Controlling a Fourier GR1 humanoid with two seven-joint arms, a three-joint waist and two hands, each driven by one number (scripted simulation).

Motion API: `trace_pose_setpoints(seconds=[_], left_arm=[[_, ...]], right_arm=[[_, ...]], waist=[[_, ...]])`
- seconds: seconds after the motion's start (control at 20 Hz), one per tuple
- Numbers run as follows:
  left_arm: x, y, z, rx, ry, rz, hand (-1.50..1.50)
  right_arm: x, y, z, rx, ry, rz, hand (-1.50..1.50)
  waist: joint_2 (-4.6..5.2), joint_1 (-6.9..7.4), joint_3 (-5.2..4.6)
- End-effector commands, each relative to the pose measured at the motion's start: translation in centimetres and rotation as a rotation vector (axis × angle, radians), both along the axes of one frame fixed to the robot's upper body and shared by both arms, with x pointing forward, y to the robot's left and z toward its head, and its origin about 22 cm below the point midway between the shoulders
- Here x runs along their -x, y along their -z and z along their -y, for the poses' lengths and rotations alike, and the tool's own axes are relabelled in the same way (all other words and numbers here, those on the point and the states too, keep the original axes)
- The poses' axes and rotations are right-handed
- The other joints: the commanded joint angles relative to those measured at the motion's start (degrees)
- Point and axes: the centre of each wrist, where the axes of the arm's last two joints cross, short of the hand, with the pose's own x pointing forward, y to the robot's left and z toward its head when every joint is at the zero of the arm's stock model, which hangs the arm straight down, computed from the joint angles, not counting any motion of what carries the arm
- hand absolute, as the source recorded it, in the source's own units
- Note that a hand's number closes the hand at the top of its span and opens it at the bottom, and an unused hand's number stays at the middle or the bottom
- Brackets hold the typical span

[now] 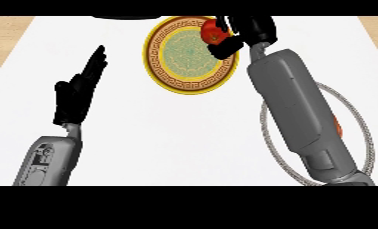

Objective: Pick the tomato from the placemat and place it in the plate

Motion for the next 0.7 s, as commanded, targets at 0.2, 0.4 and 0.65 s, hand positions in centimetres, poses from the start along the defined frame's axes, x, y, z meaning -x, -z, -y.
trace_pose_setpoints(seconds=[0.2,0.4,0.65], left_arm=[[-0.9,0.0,1.3,0.007,0.034,0.000,0.00],[0.3,0.1,0.9,0.015,0.028,0.010,0.00],[-0.9,0.1,4.5,0.009,0.084,0.037,0.00]], right_arm=[[-1.9,4.2,-4.4,0.193,-0.001,-0.053,1.50],[-2.5,5.2,-5.0,0.137,0.095,-0.163,1.50],[-2.1,8.8,-3.8,0.063,0.112,-0.275,-1.50]], waist=[[0.51,0.64,-0.02],[0.60,2.46,0.01],[1.36,3.99,0.04]])
